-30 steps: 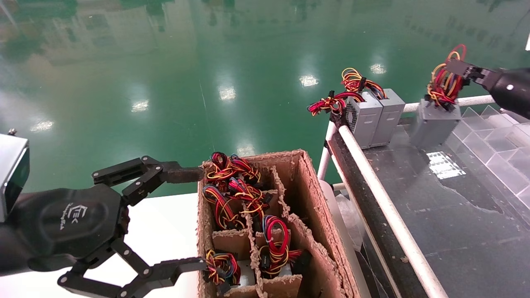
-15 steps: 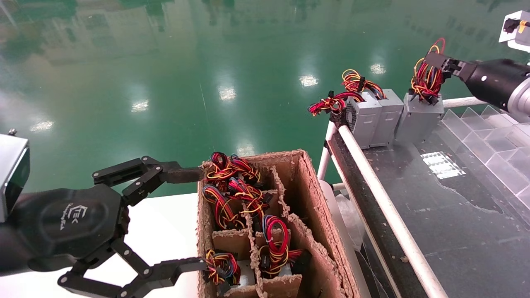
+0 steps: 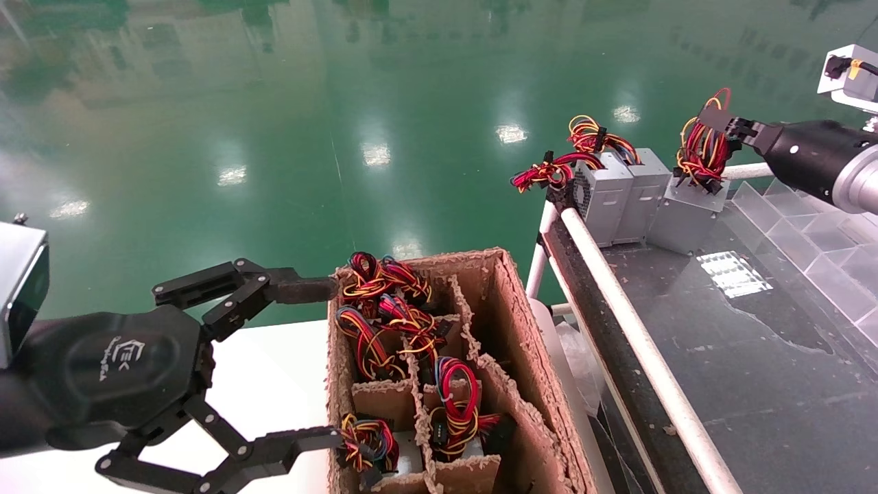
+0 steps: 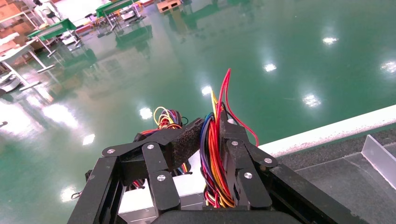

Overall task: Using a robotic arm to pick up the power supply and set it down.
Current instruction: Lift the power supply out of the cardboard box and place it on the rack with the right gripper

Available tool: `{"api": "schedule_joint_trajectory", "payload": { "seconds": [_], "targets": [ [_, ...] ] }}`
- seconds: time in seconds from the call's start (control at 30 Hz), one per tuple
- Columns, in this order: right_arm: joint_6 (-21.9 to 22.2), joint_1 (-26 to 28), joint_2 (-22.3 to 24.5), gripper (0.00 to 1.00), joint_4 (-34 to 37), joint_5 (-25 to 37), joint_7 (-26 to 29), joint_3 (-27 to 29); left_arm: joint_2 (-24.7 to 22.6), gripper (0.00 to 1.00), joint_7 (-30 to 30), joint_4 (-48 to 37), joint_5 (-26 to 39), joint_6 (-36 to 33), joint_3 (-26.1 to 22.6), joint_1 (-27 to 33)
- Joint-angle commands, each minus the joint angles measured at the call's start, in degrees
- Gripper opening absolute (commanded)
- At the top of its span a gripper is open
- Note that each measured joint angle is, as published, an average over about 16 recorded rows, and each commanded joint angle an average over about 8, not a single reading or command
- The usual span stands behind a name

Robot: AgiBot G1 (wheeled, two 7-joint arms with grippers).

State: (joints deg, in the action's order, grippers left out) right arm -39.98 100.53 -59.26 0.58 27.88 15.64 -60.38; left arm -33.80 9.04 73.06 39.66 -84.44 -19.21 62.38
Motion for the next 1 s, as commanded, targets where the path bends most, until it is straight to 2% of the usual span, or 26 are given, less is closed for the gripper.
{"api": "schedule_joint_trajectory", "payload": {
  "seconds": [0.03, 0.43, 1.0],
  "targets": [
    [0.0, -0.1, 0.1, 0.00, 0.0, 0.0, 0.3, 0.0, 0.0, 1.00, 0.0, 0.0, 0.0, 0.0, 0.0, 0.0],
    [-2.5, -0.9, 1.3, 0.00, -0.2, -1.3, 3.7, 0.9, 0.0, 1.00, 0.0, 0.0, 0.0, 0.0, 0.0, 0.0],
    [-5.3, -0.3, 3.1, 0.00, -0.8, -1.3, 5.2, 0.9, 0.0, 1.00, 0.0, 0.0, 0.0, 0.0, 0.0, 0.0]
  ]
}}
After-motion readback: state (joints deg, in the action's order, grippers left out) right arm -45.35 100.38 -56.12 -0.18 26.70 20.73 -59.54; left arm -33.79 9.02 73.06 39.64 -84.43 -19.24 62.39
